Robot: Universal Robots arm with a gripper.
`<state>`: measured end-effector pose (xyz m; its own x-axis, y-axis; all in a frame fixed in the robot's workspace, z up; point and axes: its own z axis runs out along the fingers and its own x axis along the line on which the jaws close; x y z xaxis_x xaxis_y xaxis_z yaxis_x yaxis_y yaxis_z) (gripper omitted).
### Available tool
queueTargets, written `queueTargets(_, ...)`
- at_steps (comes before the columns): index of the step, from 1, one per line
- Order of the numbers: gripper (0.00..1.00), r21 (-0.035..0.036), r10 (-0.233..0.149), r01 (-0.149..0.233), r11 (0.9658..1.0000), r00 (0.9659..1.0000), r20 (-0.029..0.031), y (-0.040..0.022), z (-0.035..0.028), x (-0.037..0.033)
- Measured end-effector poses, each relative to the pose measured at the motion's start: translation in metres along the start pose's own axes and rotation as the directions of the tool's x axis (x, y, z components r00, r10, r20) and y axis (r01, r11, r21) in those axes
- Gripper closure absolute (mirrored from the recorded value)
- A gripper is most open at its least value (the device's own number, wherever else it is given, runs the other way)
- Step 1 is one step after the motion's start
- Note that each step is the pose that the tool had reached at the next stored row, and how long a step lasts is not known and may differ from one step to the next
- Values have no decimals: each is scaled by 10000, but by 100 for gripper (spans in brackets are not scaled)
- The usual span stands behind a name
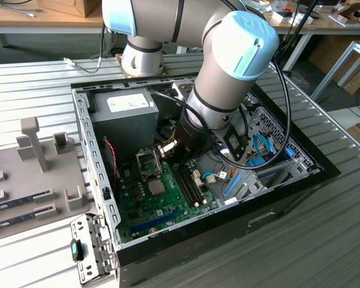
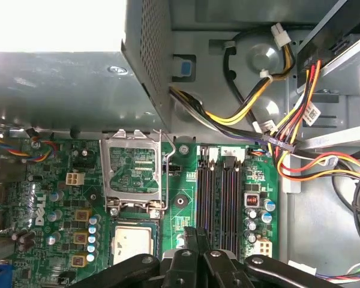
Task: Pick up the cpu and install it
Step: 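Place the cpu into insertion slot, then close the cpu cover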
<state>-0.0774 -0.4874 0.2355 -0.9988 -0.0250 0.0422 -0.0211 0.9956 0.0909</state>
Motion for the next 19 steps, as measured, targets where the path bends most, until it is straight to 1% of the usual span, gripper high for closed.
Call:
queueTargets(12,89,-1,0,0,10000,10000,0,0,0,-5)
queueTargets(13,89,-145,-23,23,9999,10000,2,0,-1,-8)
queueTargets(14,89,-328,-62,62,9994,10000,2,5,-1,-13)
queueTargets(15,89,-373,-92,92,9993,10000,2,19,2,-16)
queueTargets(16,89,-377,-112,112,9992,9999,0,32,3,-18)
queueTargets(18,89,-376,-208,207,9991,9998,-9,97,10,-28)
queueTargets(19,89,-377,-245,245,9990,9997,-14,119,12,-35)
